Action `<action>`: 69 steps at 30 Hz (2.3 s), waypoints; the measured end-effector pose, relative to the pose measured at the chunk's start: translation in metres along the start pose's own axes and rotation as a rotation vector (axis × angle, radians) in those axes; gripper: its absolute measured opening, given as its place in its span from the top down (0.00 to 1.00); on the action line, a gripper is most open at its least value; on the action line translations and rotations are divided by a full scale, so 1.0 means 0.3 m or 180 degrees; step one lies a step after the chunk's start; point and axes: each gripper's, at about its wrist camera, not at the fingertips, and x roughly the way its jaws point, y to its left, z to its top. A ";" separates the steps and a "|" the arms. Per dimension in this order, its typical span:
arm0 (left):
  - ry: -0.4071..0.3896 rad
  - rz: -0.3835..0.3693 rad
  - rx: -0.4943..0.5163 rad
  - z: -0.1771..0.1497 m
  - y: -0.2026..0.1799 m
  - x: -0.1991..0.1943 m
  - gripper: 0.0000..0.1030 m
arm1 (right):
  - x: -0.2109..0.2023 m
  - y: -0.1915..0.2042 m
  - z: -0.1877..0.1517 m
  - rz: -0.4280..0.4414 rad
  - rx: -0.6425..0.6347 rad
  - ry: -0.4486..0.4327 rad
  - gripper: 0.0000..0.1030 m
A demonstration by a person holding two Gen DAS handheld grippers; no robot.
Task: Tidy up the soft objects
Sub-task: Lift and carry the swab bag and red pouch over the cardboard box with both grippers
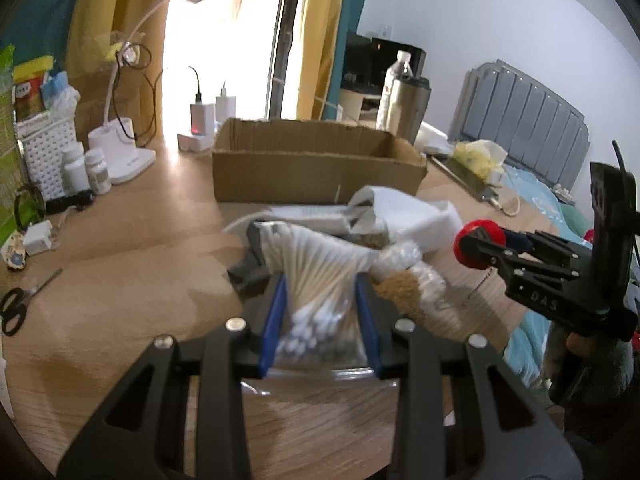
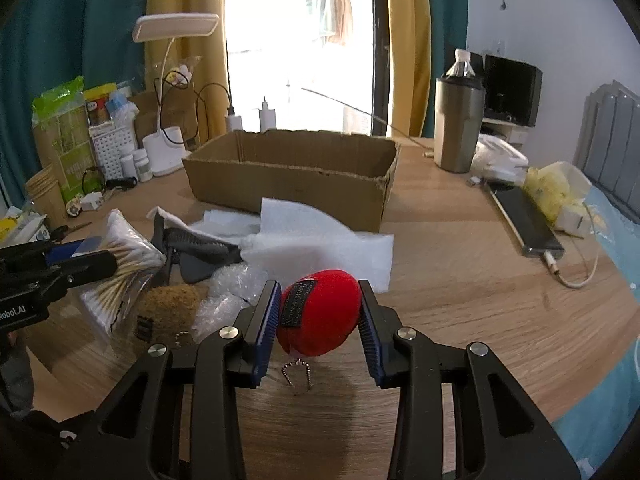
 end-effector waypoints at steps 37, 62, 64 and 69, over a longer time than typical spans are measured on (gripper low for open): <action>-0.0449 0.0015 0.0125 0.253 -0.008 -0.085 0.66 | -0.087 -0.049 0.184 0.0024 0.0067 -0.0289 0.61; -0.0374 0.0044 0.0139 0.444 0.015 0.057 0.65 | 0.080 -0.121 0.371 0.0154 0.0068 -0.0242 0.61; -0.0363 0.0049 0.0135 0.455 0.014 0.071 0.65 | 0.094 -0.127 0.382 0.0167 0.0070 -0.0231 0.61; -0.0328 0.0037 0.0126 0.482 0.009 0.117 0.65 | 0.129 -0.148 0.403 0.0200 0.0060 -0.0204 0.61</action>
